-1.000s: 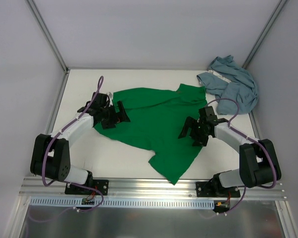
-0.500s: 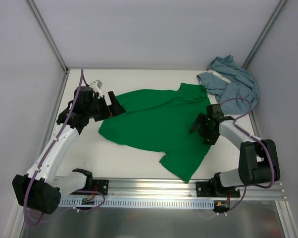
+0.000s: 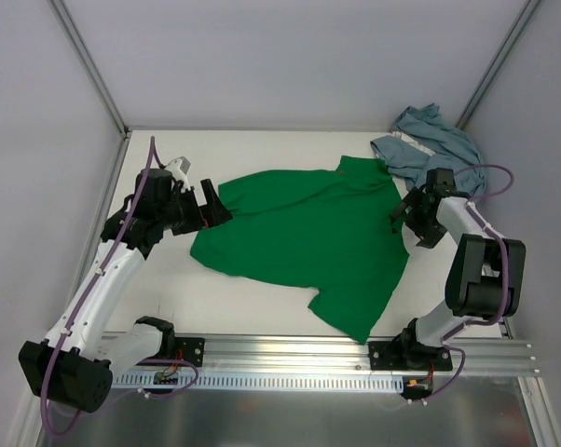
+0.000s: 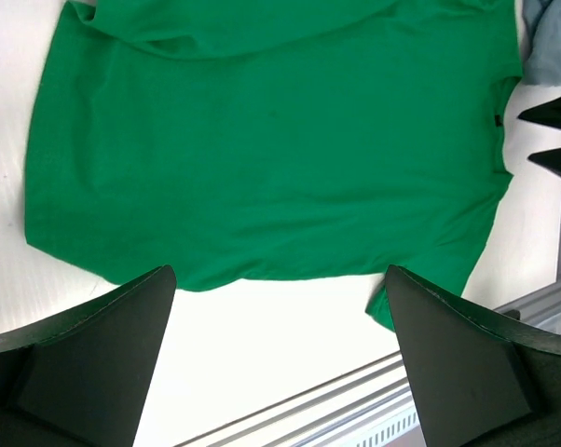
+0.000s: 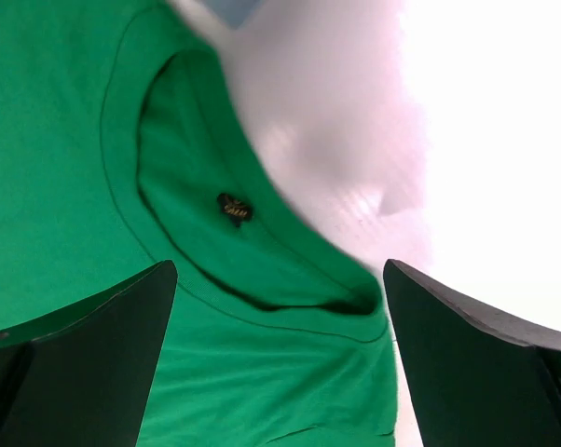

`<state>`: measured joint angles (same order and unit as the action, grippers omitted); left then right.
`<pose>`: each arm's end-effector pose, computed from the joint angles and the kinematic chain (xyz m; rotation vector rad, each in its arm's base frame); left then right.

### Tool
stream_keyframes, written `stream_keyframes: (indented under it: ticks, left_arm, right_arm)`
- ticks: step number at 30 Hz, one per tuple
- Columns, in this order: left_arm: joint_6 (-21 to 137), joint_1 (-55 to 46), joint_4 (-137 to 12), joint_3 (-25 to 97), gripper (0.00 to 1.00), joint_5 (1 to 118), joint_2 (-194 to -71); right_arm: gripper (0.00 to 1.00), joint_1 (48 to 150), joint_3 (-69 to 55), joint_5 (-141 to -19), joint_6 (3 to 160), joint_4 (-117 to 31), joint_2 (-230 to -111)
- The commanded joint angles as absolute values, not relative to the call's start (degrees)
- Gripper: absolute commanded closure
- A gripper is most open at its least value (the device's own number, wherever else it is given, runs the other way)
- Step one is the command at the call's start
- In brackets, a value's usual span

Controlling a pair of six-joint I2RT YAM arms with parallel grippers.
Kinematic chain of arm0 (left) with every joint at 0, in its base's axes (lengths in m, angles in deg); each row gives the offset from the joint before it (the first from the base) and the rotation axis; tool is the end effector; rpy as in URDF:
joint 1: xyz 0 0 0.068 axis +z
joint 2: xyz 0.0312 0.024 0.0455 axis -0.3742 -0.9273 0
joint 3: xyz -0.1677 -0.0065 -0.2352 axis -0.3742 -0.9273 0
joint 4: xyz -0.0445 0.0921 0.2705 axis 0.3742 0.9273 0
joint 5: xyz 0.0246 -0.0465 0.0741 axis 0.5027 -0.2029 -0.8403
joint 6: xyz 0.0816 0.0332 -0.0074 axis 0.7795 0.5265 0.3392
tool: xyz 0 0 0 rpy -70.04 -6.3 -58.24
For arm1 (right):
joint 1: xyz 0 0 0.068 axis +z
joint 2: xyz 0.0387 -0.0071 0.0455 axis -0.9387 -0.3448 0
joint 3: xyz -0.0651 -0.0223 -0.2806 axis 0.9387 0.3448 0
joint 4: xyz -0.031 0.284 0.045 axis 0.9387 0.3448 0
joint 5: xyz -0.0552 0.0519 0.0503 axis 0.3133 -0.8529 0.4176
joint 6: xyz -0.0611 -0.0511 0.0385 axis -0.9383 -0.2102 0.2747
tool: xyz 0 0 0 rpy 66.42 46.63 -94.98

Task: Fold and stack the t-shirts
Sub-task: Flatten out the tshirt

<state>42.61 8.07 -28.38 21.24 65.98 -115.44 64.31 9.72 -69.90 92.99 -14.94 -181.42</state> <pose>0.2616 -0.0853 0.3268 -0.1048 2.2043 -0.6876 0.3626 -0.0385 0.1622 0.5560 2.5836 0.0162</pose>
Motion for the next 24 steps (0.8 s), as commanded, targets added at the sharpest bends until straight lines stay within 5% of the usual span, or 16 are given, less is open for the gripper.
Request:
stream_keyframes:
  ticks: [1,11,24]
  left_arm:
    - [44.6,7.8,-28.6,20.0,0.01,66.0,-117.0]
    - [45.9,8.2,-38.6,21.3,0.01,61.6,-136.5]
    - [56.3,9.6,-46.0,44.8,0.01,51.7,-162.4]
  right_arm:
    - [0.0,63.3,8.7,-71.7,92.0,-12.9,-179.1]
    - [0.01,68.0,16.2,-83.8,89.0,-12.4,-160.8]
    - [0.0,67.9,16.8,-82.6,84.4,-2.4,-148.5]
